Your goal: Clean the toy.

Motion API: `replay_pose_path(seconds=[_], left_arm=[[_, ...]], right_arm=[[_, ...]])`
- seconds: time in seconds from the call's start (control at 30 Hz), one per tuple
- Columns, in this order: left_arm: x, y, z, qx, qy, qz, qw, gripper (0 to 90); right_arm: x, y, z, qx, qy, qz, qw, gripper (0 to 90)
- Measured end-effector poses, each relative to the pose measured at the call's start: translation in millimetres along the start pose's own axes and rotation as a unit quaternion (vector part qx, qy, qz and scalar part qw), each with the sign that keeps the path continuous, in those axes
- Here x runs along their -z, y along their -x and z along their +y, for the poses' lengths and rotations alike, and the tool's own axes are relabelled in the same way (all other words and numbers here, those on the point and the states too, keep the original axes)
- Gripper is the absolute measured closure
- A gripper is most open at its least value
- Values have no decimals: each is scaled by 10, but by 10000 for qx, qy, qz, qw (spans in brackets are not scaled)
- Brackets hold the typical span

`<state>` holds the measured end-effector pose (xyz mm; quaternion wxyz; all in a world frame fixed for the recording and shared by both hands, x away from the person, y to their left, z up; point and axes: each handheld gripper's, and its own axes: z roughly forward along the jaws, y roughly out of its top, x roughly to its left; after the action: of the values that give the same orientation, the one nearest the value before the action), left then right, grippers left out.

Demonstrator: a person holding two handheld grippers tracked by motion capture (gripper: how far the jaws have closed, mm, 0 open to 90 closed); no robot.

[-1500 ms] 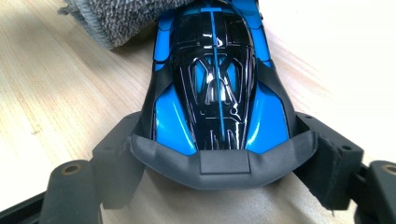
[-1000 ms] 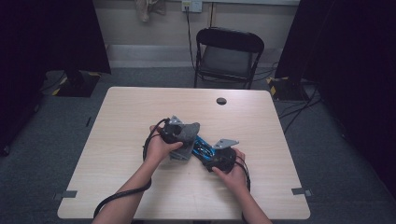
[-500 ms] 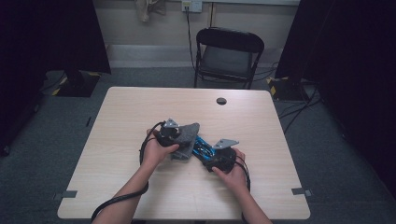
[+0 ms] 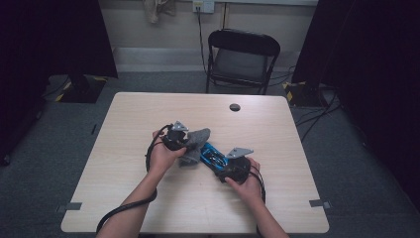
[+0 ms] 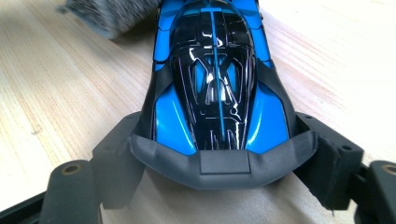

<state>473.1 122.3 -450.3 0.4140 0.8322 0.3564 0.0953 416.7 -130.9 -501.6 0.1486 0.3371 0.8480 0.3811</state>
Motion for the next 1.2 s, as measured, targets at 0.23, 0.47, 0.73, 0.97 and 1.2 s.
replay_pose_path(seconds=[0.23,0.47,0.73,0.97,1.2], left_arm=[[-56,347,107,-138,74,-657,9977,706],[-281,652,94,-281,-51,-1038,9942,709],[-396,793,99,-530,-166,-1011,9933,713],[-389,772,101,-551,-64,-794,9953,717],[-355,617,145,-544,-51,-622,9966,717]], right_arm=[[0,0,0,2,-2,-1,10000,241],[1,-1,0,-1,-3,-3,10000,241],[-1,2,-1,14,3,-4,10000,241],[-1,3,-1,21,5,-3,10000,240],[0,2,-1,11,-3,1,10000,240]])
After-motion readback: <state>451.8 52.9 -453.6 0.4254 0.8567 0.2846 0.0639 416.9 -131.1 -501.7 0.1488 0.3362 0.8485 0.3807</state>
